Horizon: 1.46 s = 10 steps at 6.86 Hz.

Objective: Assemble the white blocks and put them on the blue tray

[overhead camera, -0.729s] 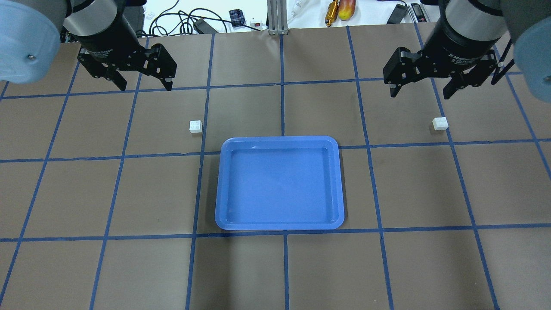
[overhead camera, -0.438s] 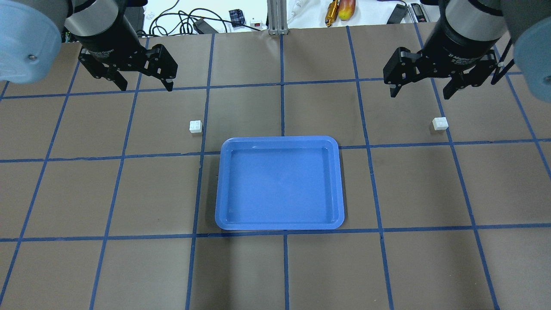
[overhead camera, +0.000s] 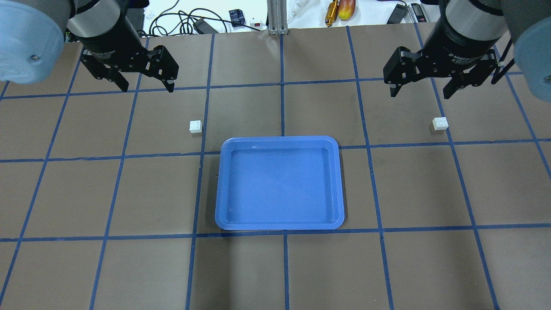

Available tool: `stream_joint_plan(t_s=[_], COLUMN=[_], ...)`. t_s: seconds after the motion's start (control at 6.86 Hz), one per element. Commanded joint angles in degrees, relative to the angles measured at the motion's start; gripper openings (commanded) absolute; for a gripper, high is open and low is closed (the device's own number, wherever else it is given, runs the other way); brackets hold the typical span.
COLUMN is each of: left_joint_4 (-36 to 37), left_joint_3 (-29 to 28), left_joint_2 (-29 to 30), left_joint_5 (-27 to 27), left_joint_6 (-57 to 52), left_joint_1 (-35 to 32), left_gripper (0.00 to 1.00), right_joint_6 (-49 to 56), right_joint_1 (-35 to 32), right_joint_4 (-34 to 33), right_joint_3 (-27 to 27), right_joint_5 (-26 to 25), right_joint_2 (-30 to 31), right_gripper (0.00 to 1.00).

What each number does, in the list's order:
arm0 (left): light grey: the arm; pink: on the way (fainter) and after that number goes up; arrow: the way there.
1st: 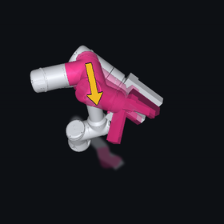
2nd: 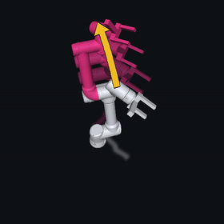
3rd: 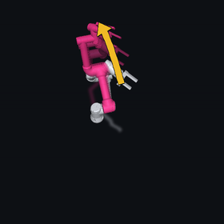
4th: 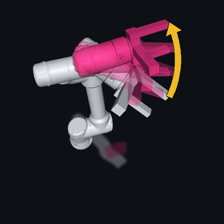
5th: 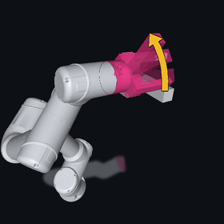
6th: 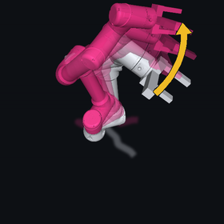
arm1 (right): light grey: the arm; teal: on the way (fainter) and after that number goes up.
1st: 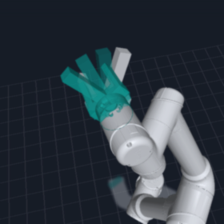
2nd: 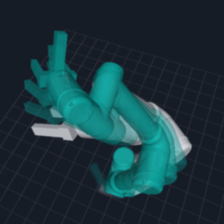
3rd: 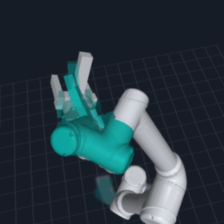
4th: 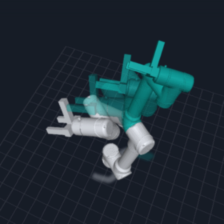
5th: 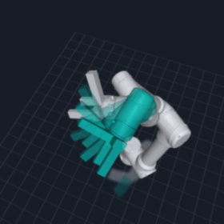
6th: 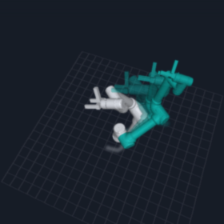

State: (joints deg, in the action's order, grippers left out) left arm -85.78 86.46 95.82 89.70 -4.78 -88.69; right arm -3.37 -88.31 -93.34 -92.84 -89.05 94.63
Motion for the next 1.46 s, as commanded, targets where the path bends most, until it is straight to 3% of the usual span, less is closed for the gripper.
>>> stream_joint_plan(t_s=[0.0,0.15,0.58,1.02,1.31], left_joint_4=[7.3,8.4,17.8,21.8,25.0], left_joint_3=[0.4,-0.2,0.7,0.9,2.0], left_joint_2=[8.4,11.8,21.9,27.7,29.3], left_joint_5=[-0.1,0.5,0.6,0.7,0.7], left_joint_6=[-2.4,-2.6,-2.3,-1.2,-1.0], left_joint_1=[0.4,0.4,0.6,0.7,0.7], left_gripper=[1.00,1.00,1.00,1.00,1.00], right_joint_6=[2.3,8.8,51.2,75.5,84.0], right_joint_1=[0.6,1.1,13.4,22.7,26.4], right_joint_4=[0.0,-0.4,-0.9,-6.6,-10.3], right_joint_3=[-0.6,-0.6,-1.9,-2.9,-3.1], right_joint_5=[-0.2,-0.2,-2.2,-1.7,4.9], right_joint_2=[0.1,-0.1,-1.7,-10.9,-15.5], right_gripper=[1.00,1.00,1.00,1.00,1.00])
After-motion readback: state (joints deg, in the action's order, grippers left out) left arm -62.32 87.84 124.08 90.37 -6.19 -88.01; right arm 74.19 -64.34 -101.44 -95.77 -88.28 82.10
